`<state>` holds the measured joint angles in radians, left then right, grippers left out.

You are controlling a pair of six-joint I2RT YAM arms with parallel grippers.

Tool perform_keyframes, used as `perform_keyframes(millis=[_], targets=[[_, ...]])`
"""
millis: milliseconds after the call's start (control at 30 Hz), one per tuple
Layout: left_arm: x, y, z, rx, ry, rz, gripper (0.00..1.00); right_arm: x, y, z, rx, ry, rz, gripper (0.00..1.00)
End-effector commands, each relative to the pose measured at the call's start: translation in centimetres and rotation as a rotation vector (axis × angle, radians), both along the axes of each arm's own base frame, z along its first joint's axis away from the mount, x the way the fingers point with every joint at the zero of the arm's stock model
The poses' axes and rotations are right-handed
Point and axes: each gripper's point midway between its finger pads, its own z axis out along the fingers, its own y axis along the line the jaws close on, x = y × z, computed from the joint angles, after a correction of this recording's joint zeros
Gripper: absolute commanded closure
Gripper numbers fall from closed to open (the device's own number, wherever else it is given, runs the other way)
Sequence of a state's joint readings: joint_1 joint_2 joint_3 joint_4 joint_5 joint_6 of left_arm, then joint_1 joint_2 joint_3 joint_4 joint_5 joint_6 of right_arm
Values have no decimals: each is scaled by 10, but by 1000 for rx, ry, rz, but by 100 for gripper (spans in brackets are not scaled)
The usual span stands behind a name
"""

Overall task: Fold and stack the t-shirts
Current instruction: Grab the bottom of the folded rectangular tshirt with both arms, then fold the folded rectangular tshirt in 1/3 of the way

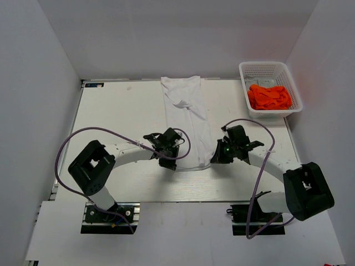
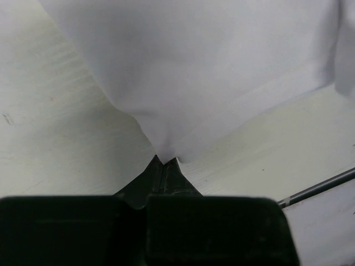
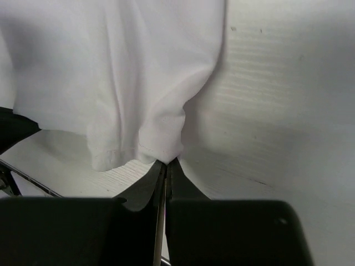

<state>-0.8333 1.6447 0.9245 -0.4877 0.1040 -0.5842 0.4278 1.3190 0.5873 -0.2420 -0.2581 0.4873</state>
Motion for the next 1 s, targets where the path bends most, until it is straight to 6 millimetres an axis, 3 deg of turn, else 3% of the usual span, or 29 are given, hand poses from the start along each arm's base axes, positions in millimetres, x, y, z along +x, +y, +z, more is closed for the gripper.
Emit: perform_keyframes(millis=[0,267,400,467,500,533,600,633,667,967], targets=[[26,-7,33,-2,-112,25,100,35,16,45,73,-190,16,100],[68,-10,71,-11,-252,127,100,71,14,86,53,-349,-34,100],[115,-6,97,38,-333,269,100,98,19,102,48,-391,-63,100],[129,0,100,70,-343,314,100,117,25,112,54,-423,-81,100],[147,3,112,63,-376,354,100,122,26,115,59,-434,-87,100],[151,7,103,95,-353,362,100,136,31,128,69,-470,-82,100],[169,6,112,78,-370,392,100,147,34,122,53,-459,-81,100],[179,11,112,80,-371,415,100,159,37,140,65,-505,-79,100],[186,13,106,95,-366,415,100,167,39,128,48,-481,-77,100],[256,14,130,46,-457,439,100,236,46,144,35,-548,-76,100]])
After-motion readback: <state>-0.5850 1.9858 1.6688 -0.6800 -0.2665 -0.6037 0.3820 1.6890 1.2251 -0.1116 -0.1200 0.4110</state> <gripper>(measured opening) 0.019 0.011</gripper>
